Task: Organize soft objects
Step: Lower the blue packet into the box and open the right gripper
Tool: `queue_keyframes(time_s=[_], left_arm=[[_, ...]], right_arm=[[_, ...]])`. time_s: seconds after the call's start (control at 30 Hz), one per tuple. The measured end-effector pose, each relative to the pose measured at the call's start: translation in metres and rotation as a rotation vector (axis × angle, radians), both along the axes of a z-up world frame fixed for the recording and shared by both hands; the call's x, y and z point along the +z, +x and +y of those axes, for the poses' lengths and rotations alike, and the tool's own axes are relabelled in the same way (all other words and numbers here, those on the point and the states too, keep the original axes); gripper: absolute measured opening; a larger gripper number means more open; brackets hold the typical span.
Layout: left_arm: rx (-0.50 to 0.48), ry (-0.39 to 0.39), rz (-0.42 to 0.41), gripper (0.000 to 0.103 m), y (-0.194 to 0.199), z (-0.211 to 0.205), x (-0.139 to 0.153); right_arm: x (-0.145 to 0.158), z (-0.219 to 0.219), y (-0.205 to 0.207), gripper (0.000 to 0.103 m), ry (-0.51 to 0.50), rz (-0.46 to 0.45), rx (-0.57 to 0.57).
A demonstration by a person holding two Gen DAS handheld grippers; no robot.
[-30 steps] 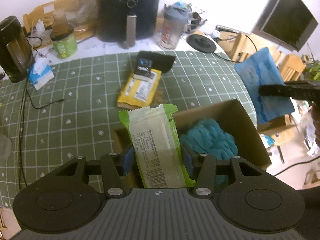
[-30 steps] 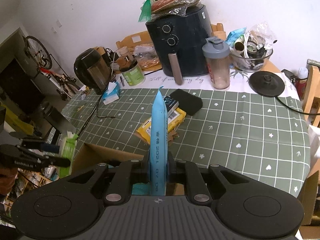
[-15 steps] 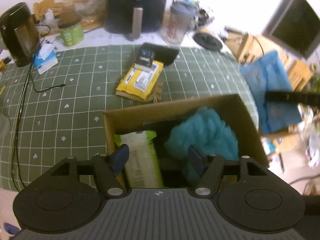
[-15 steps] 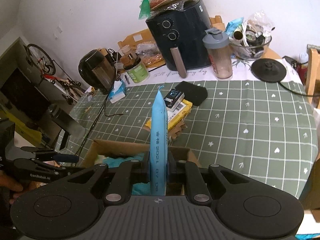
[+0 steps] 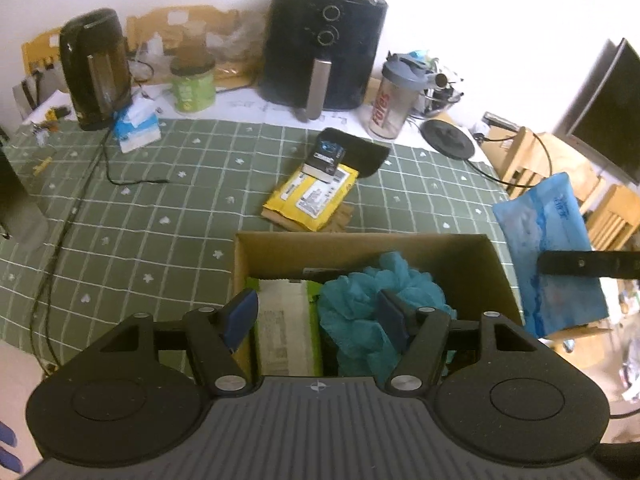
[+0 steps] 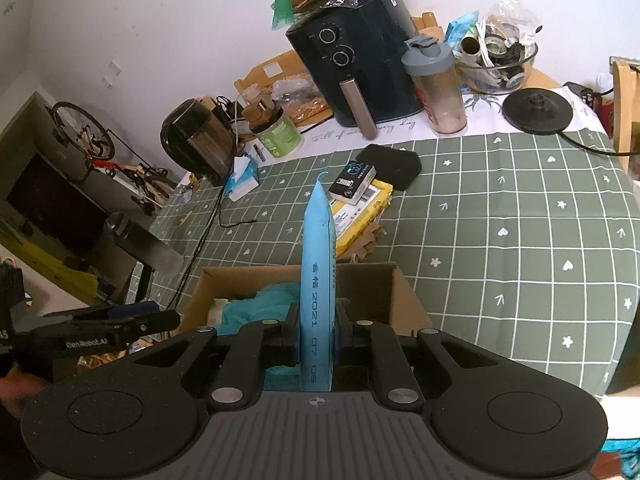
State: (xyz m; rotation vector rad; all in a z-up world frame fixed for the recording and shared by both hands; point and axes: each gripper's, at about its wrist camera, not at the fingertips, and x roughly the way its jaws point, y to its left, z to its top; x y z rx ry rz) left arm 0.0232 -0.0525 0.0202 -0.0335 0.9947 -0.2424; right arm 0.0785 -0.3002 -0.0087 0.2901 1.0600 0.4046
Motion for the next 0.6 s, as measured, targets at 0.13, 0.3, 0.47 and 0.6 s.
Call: queue_keyframes(time_s=[0.13,0.3,0.47,0.6], left_arm=[[0.008,0.028,-0.014,0.065,-0.006,0.000,-0.001],[0.033,0.020,-0.020,0.065,-0.012,0.005,-0.001],[0.066,0.027,-0.011,0.065,-0.016,0.014,-0.004],[0.084,0.039,0.005,0.065,-0.018,0.019,-0.010]], right_arm=[[-0.002,0.006,0.001,0.017,0.009,0.006,0.015],[-0.016,0.021,0.003,0.052,-0.002,0.056,0.084],[-0.017,0.032,-0.002,0.077,-0.143,-0.017,0.134],[-0.022,0.028,-0.002,0.078,-0.164,-0.005,0.121]])
